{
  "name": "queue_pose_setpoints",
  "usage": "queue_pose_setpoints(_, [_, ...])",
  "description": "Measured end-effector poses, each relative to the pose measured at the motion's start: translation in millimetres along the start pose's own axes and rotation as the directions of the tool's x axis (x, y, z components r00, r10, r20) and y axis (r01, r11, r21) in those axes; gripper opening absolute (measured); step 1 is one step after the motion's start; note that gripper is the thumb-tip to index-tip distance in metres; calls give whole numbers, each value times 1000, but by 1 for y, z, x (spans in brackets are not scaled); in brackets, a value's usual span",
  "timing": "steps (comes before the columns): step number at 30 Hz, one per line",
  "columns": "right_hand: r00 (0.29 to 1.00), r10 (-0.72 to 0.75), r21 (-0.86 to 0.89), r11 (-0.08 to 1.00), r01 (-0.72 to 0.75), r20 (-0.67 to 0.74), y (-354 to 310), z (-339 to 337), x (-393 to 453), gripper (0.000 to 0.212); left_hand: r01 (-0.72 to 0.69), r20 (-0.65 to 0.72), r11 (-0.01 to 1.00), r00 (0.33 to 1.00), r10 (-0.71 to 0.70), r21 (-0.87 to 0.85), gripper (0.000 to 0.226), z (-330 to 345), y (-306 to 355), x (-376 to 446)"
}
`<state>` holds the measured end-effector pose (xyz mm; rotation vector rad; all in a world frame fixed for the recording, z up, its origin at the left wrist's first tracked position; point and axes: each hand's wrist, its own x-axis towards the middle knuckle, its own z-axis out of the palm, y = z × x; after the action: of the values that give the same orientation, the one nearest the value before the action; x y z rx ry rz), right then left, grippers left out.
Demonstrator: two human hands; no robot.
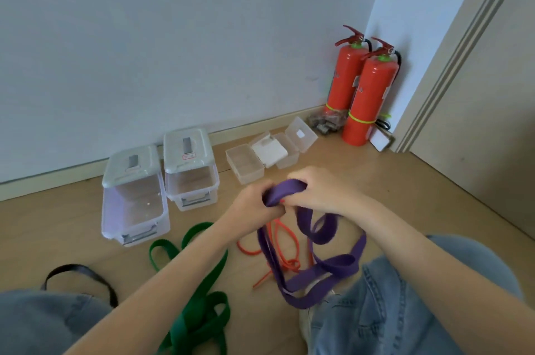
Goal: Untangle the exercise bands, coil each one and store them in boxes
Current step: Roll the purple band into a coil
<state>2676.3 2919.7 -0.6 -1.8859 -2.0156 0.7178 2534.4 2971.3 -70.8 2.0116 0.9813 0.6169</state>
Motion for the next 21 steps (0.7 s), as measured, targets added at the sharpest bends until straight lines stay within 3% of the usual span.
queue_pose_setpoints(2, [997,-56,238,969,69,-61,-8,-6,-2,28,74,66,984,996,-64,-162,9,10,-8,-11])
queue_pose_setpoints(5, [986,25,713,693,104,-168,-16,-13,-3,28,133,108,980,987,-118,-147,33,22,-21,-30])
queue_pose_setpoints(8, [947,189,865,483,139,-258,-8,-19,0,19,153,67,988,986,-150,-38,30,5,-9,-29])
queue_pose_setpoints(10, [909,285,842,527,115,-303,1,-26,4,14,131,34,926,991,-127,-354,24,-21,20,-27])
queue_pose_setpoints(12, [921,268,615,788,-42,-281,16,-32,7,7,85,77,661,996,-42,-746,22,-54,46,-27])
queue_pose_setpoints(13, [950,237,386,911,-146,-202,24,-33,8,5,107,138,567,990,13,-817,24,-67,53,-28])
queue_pose_setpoints(14, [967,243,147,962,-230,-78,29,-31,8,11,161,211,562,977,26,-812,26,-77,56,-31])
queue_pose_setpoints(16, [949,282,-143,954,-263,138,32,-22,5,45,296,313,688,944,-105,-663,22,-85,47,-39])
queue_pose_setpoints(18, [957,164,-61,986,-154,239,27,-8,5,85,406,367,795,896,-250,-451,14,-86,31,-48])
queue_pose_setpoints(19, [961,71,34,996,-83,268,19,1,5,92,431,409,835,868,-281,-341,18,-85,23,-51])
queue_pose_setpoints(21, [946,-71,137,990,29,316,3,22,9,84,432,483,876,826,-290,-213,17,-83,17,-54])
